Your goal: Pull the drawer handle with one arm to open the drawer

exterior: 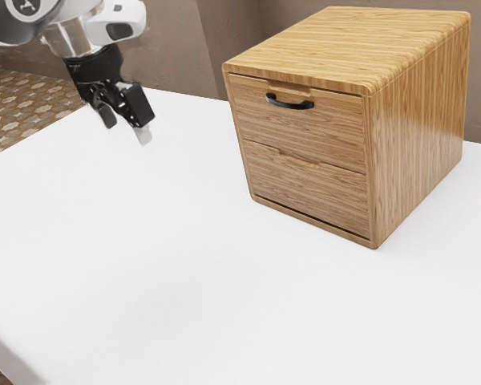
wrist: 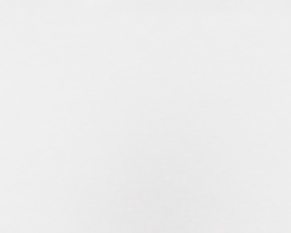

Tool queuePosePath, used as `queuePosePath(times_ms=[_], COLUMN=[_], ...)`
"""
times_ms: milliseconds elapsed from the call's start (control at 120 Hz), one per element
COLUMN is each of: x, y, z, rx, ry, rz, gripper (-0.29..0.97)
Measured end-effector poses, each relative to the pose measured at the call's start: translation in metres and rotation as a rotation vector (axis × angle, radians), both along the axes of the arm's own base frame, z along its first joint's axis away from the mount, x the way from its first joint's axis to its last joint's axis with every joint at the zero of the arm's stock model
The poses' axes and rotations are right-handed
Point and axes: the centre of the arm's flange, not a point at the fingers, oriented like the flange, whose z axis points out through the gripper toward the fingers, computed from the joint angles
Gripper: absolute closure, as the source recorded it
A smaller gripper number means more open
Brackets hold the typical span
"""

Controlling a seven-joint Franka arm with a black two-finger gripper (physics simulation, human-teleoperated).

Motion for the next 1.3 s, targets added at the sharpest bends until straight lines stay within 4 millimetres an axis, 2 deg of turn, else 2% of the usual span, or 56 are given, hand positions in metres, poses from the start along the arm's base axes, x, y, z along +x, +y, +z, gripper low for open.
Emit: queuePosePath(times_ms=[25,50,117,367,533,617,700,750,875,917,1008,1050,1092,1217,1300], x=[-0.011,-0.018,-0.025,-0.035,-0.031,-0.026,-0.024,-0.025,-0.044,-0.037,-0.012,-0.002,0.005,0.017,0.023], y=[-0.001,-0.001,0.000,0.007,0.019,0.028,0.036,0.044,0.058,0.047,-0.010,-0.028,-0.036,-0.043,-0.070], z=[0.022,0.036,0.045,0.026,0.021,0.008,-0.026,-0.035,-0.027,-0.023,-0.013,-0.014,-0.015,-0.019,-0.017], rx=[0.006,0.011,0.015,0.005,0.001,-0.003,-0.022,-0.022,0.042,0.088,0.160,0.142,0.134,0.161,0.218], ry=[-0.045,-0.072,-0.079,0.055,0.047,0.024,0.057,0.059,0.025,-0.011,-0.117,-0.173,-0.218,-0.296,-0.334], rz=[-0.001,-0.001,0.004,-0.007,-0.122,-0.188,-0.241,-0.260,-0.335,-0.420,-0.681,-0.782,-0.857,-1.027,-1.168], gripper=[0.00,0.00,0.00,0.00,0.00,0.00,0.00,0.00,0.00,0.00,0.00,0.00,0.00,0.00,0.00])
